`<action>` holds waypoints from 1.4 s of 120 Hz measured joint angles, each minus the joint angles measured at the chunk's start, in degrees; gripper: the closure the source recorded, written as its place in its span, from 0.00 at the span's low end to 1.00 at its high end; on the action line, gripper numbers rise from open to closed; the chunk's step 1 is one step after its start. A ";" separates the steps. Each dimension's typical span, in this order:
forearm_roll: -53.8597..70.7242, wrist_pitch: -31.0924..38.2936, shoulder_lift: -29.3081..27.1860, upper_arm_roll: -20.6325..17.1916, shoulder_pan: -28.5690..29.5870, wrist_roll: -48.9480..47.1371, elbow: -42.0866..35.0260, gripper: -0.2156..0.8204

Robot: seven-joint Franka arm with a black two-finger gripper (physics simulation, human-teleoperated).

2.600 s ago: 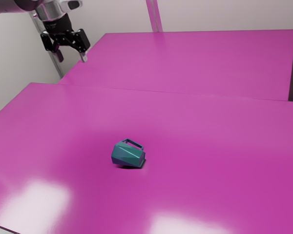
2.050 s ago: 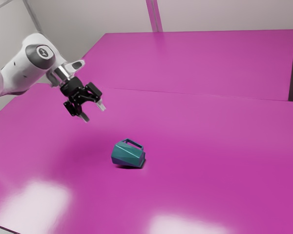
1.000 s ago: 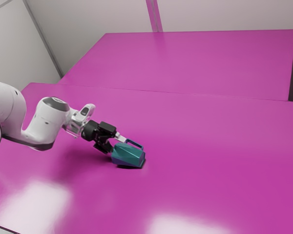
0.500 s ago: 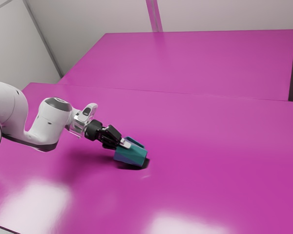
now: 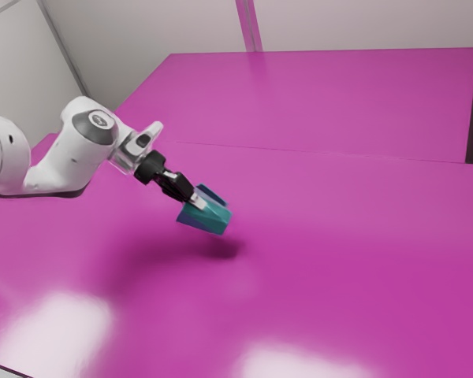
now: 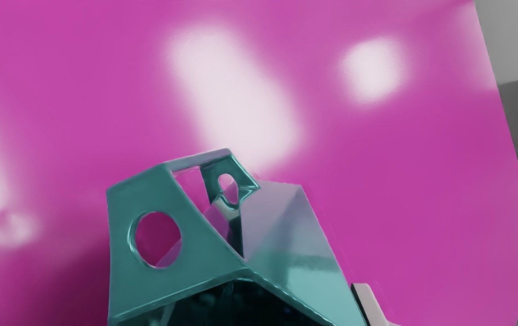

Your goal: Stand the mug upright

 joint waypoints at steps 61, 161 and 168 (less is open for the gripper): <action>44.03 12.54 6.36 -0.66 -3.53 -17.03 5.38 0.97; 51.42 -7.27 3.30 -0.65 -3.67 -35.31 24.34 0.30; 51.24 -11.45 -0.30 -1.28 -3.77 -36.07 27.54 0.28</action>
